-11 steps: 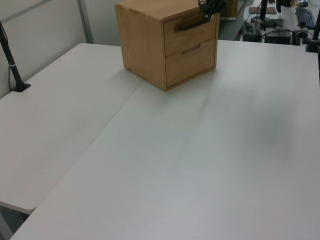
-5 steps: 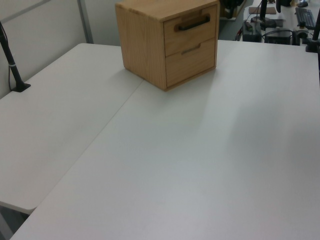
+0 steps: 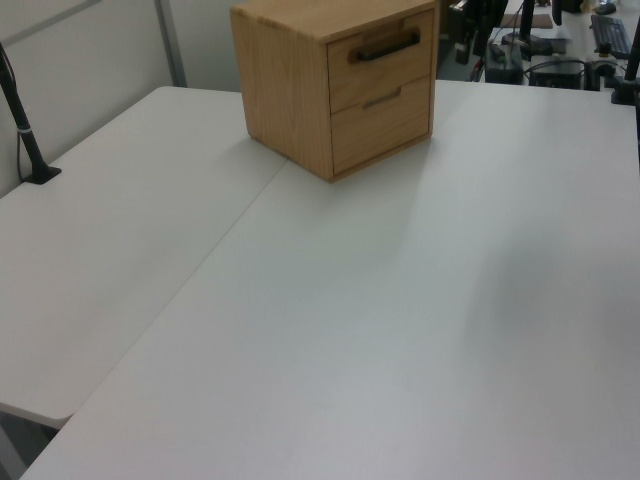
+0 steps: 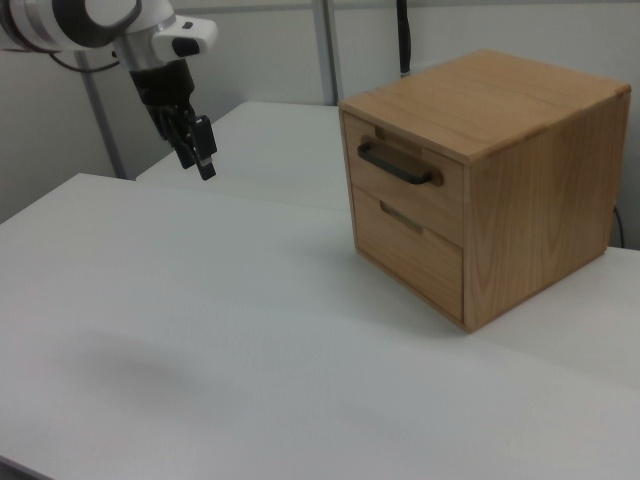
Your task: Close the drawer by sliding it
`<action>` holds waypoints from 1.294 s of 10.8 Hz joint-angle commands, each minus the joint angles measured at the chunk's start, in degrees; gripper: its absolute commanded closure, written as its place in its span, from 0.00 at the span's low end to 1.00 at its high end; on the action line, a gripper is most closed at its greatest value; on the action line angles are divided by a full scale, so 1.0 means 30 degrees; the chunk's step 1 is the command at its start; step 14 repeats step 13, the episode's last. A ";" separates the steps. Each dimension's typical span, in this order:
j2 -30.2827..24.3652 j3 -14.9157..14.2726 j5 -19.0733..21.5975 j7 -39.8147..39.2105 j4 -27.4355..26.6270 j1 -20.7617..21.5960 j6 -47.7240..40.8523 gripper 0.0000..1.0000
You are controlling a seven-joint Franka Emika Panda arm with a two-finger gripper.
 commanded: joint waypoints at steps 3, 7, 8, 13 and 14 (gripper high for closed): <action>-0.0731 -0.1567 0.0045 -0.5050 -0.1229 0.1609 0.0964 0.00; -0.0555 -0.1597 0.0046 -0.5084 -0.1199 0.1609 0.0847 0.00; -0.0555 -0.1597 0.0046 -0.5142 -0.1170 0.1609 0.0818 0.00; -0.0555 -0.1626 0.0075 -0.7895 -0.1199 0.1491 0.0730 0.00; -0.0555 -0.1626 0.0075 -0.7895 -0.1199 0.1491 0.0730 0.00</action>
